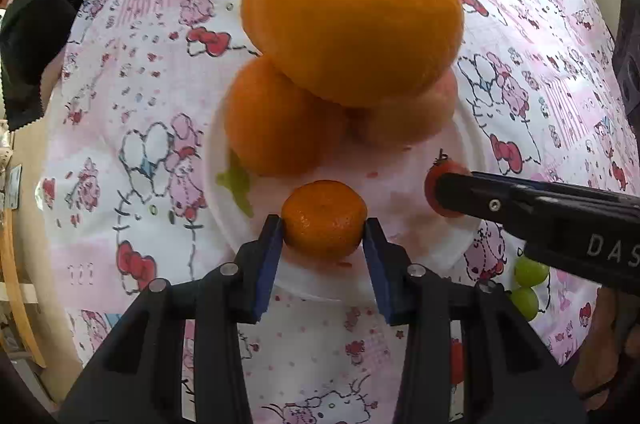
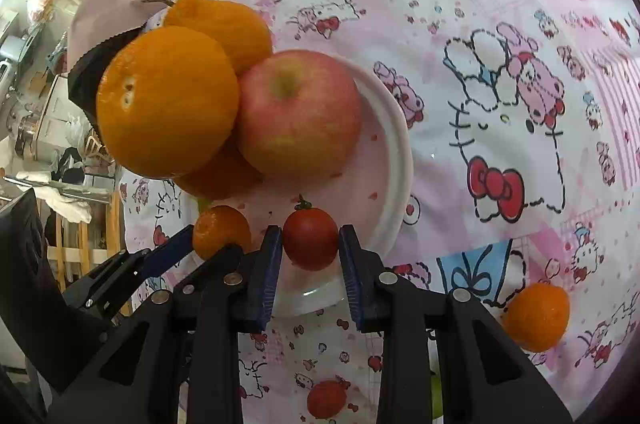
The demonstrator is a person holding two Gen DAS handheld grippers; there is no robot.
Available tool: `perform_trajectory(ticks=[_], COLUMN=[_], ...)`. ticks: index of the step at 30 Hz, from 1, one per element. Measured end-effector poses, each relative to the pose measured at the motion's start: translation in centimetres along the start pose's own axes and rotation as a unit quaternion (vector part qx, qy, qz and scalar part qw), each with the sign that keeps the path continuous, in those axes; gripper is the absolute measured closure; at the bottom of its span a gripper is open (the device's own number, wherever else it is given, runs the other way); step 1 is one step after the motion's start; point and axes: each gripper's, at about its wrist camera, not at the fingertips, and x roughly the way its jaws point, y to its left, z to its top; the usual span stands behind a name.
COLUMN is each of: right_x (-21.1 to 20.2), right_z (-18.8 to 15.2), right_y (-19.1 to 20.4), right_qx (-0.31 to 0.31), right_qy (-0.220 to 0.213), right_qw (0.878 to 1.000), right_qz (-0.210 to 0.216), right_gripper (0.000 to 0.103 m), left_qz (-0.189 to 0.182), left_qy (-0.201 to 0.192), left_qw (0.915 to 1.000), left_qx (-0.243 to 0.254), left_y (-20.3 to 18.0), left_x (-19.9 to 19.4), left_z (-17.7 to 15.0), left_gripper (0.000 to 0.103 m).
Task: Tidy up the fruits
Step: 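Carry the tangerine with the left gripper onto the plate while the right places the tomato there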
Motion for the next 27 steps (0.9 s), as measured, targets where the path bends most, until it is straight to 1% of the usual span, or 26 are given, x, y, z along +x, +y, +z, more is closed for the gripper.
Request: perform_trajectory(ticks=[3,7,11,13,15,16,18,19,20,21,22,24,25,26,27], right_x=[0.3,0.7,0.6,0.3,0.1,-0.1,-0.4,-0.9,-1.3,-1.8,-2.1,-2.7,-3.1,-3.3,-3.5], right_z=[-0.1,-0.2,-0.1,-0.1,0.0,0.1,0.2,0.3,0.4,0.5,0.4,0.1,0.0,-0.2,-0.2], right_y=[-0.2,-0.4,-0.5,-0.6,-0.5,-0.5,-0.2,-0.1,0.0,0.2,0.5,1.0,1.0,1.0,0.9], right_qx=[0.005,0.013,0.016,0.02,0.02,0.017,0.003,0.0,0.001,-0.001,-0.007,-0.024,-0.023,-0.019,-0.017], right_qy=[0.006,0.012,0.01,0.007,0.006,0.006,0.008,0.003,0.0,-0.001,-0.001,-0.006,-0.014,-0.019,-0.019], right_qw=[1.0,1.0,1.0,1.0,1.0,1.0,1.0,1.0,1.0,1.0,1.0,1.0,0.999,1.0,1.0], right_qz=[-0.003,-0.008,-0.008,-0.004,-0.001,-0.003,-0.021,-0.021,-0.016,-0.011,-0.008,-0.015,-0.017,-0.016,-0.014], right_gripper=[0.072,0.071,0.07,0.069,0.069,0.069,0.069,0.069,0.069,0.069,0.069,0.057,0.043,0.036,0.035], left_qz=[-0.002,0.004,0.006,0.006,0.005,0.005,0.013,0.016,0.019,0.02,0.018,0.013,0.009,0.007,0.008], left_qy=[0.006,0.005,0.004,0.003,0.0,-0.003,-0.01,-0.014,-0.016,-0.018,-0.019,-0.019,-0.02,-0.022,-0.024], left_qw=[1.0,1.0,0.9999,0.9999,0.9999,0.9998,0.9996,0.9994,0.9993,0.9992,0.9993,0.9995,0.9996,0.9995,0.9995], left_qx=[0.0,0.003,0.011,0.013,0.015,0.018,0.024,0.028,0.03,0.028,0.026,0.021,0.019,0.02,0.021], left_y=[-0.2,-0.4,-0.7,-0.9,-1.1,-1.2,-1.5,-1.6,-1.8,-1.8,-1.7,-1.7,-1.7,-1.8,-1.8], left_x=[0.3,0.5,0.4,0.2,0.0,-0.2,-0.5,-0.7,-0.8,-0.9,-1.0,-1.2,-1.3,-1.5,-1.6], left_z=[0.0,0.1,0.2,0.1,0.1,0.0,0.0,0.0,0.0,0.0,0.0,0.1,0.1,0.1,0.0], left_gripper=[0.065,0.064,0.064,0.062,0.051,0.048,0.038,0.035,0.03,0.027,0.026,0.026,0.026,0.026,0.026])
